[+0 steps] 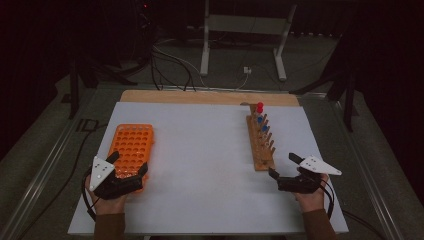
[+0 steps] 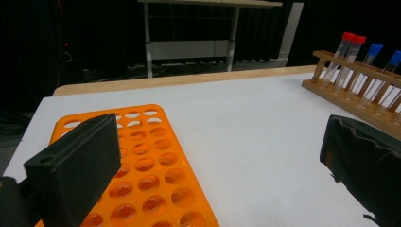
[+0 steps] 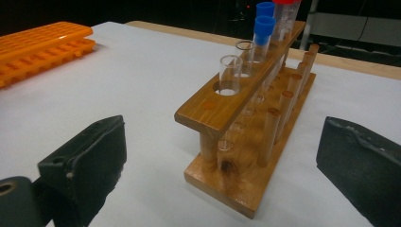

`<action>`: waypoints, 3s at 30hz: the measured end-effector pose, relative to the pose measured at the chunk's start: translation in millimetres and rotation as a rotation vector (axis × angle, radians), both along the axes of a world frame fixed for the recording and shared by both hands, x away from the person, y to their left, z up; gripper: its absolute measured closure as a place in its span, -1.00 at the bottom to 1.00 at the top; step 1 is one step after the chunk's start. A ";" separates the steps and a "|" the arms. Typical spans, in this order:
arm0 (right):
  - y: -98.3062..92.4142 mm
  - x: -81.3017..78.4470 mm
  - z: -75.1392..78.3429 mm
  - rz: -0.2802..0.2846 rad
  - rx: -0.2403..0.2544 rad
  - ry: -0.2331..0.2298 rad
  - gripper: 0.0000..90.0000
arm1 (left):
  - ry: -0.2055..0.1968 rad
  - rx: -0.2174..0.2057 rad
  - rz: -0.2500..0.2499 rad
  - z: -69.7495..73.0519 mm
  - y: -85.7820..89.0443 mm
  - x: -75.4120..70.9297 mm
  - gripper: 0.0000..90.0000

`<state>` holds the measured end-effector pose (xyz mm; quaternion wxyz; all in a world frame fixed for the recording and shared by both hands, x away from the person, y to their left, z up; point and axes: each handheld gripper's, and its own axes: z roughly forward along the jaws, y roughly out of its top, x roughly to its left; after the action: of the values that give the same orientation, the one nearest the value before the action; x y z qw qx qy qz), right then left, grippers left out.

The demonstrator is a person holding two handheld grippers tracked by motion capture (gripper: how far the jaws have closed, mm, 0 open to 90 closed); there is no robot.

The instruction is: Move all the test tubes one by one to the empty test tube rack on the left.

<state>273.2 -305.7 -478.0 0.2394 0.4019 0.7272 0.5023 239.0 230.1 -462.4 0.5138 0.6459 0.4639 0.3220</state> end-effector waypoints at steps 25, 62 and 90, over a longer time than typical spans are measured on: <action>13.9 30.7 28.4 0.011 -0.057 0.057 -0.52 | 0.003 0.037 0.028 -1.8 -10.3 2.0 -0.99; 40.4 62.6 16.0 -0.011 -0.145 0.067 0.69 | 0.006 0.035 0.024 -1.7 -12.1 1.6 -0.99; 31.8 45.8 75.1 0.030 -0.018 -0.045 0.69 | 0.051 0.098 -0.068 8.8 -42.8 8.7 -0.99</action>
<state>319.0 -273.9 -402.9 0.2520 0.3773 0.7320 0.5082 247.6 187.3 -453.6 0.4800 0.6939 0.4382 0.3099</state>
